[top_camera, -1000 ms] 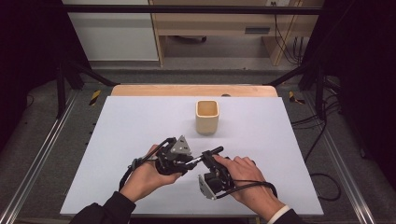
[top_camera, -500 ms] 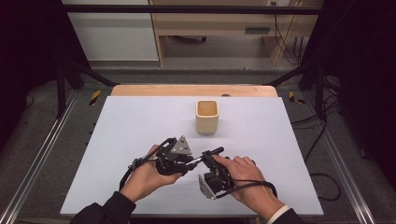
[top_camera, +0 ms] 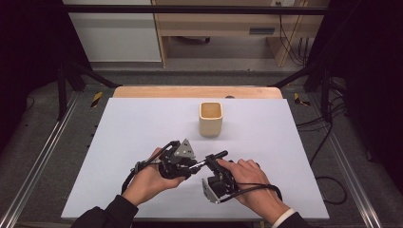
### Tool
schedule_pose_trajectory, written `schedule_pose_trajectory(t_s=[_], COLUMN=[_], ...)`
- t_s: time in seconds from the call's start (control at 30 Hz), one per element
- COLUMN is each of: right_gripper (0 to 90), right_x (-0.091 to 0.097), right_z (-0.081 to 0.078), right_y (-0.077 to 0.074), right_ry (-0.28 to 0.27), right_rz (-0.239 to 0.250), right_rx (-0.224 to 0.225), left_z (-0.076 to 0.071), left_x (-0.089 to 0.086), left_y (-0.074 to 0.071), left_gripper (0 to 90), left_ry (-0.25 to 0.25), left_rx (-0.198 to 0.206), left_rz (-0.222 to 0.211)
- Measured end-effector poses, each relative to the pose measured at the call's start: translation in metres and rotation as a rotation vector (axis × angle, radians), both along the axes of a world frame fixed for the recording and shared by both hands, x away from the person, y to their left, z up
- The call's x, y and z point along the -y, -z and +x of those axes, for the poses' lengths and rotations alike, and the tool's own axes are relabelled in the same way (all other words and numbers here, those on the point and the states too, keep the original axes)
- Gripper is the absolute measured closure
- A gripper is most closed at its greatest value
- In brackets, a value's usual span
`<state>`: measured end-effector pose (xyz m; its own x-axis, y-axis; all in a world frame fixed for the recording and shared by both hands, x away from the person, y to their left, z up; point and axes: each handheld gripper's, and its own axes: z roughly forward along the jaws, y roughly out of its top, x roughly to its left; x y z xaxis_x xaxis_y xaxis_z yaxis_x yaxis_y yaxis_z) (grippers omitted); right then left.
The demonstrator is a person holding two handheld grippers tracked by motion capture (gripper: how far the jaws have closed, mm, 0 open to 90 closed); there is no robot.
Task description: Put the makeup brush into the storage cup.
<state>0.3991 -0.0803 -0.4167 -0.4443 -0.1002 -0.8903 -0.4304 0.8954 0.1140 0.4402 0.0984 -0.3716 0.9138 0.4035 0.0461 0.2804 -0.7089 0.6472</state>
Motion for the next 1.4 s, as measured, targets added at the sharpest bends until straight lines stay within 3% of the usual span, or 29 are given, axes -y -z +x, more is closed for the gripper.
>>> schedule_pose_trajectory(t_s=[0.17,0.63,0.83,0.97,1.0,1.1,1.23,1.33,1.4], right_gripper=[73.1,74.5,74.5,74.5,74.5,74.5,74.5,74.5,74.5], right_x=[0.0,0.0,0.005,0.01,0.011,0.016,0.022,0.026,0.028], right_z=[0.0,-0.001,-0.001,-0.001,-0.002,0.0,0.001,0.001,0.002], right_y=[0.001,0.003,0.01,0.012,0.013,0.012,0.012,0.014,0.015], right_ry=[-0.007,-0.018,0.001,0.014,0.029,0.033,0.045,0.062,0.056], right_rz=[-0.014,-0.041,-0.034,-0.037,-0.019,-0.029,-0.023,0.002,-0.009], right_rx=[0.011,-0.013,-0.032,-0.042,-0.046,-0.04,-0.034,-0.038,-0.03], left_z=[0.0,-0.002,0.0,0.002,0.003,0.004,0.005,0.005,0.004], left_x=[0.0,-0.001,-0.012,-0.024,-0.028,-0.038,-0.053,-0.064,-0.07], left_y=[0.0,0.001,-0.011,-0.018,-0.019,-0.021,-0.025,-0.026,-0.027], left_gripper=[70.8,69.3,55.2,51.7,50.3,45.1,30.1,25.2,20.0], left_ry=[0.001,0.004,-0.043,-0.092,-0.103,-0.134,-0.184,-0.213,-0.226], left_rx=[-0.003,-0.01,0.03,0.054,0.066,0.093,0.108,0.128,0.139], left_rz=[-0.002,-0.012,-0.1,-0.159,-0.167,-0.175,-0.211,-0.224,-0.24])
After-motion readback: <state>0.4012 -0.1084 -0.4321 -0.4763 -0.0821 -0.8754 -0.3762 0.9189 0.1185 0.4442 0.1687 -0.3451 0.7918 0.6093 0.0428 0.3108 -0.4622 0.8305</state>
